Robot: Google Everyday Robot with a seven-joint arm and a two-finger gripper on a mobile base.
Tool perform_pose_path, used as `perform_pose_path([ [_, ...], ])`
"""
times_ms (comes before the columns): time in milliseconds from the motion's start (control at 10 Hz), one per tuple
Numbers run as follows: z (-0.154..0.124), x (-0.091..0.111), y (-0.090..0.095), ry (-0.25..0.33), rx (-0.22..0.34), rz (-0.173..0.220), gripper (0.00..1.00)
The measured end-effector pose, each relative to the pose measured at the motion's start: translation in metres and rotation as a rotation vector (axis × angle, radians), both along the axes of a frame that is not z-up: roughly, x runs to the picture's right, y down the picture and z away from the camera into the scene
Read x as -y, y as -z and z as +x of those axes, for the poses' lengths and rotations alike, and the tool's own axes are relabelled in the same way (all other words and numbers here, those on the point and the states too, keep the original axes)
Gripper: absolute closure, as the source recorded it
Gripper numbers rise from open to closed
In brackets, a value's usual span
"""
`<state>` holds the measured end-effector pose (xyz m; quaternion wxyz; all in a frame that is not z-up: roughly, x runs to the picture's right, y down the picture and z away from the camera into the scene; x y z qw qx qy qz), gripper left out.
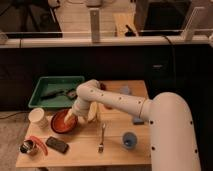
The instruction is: Stack bowls into tray
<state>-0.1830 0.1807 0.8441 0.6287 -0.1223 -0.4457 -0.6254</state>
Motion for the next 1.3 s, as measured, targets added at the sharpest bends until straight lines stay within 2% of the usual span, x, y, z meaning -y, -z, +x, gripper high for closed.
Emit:
perform_pose_path([
  [400,0.000,-0.003,-0.002,0.006,0.005,-0.006,0.59],
  [500,0.000,-0.001,0.000,0.002,0.008,-0.004,0.71],
  [700,0.003,0.004,0.004,-0.006,0.015,-0.001,0.87],
  [800,0.009,0.011,0.012,-0.018,0.035,-0.006,0.98],
  [1000,0.017,0.026,0.027,-0.031,0.063,-0.006,1.00],
  [1100,0.028,0.044,0.048,-0.042,0.086,0.005,1.00],
  [1200,0.030,0.053,0.058,-0.045,0.095,0.014,1.00],
  [1300,0.030,0.057,0.059,-0.047,0.099,0.016,1.00],
])
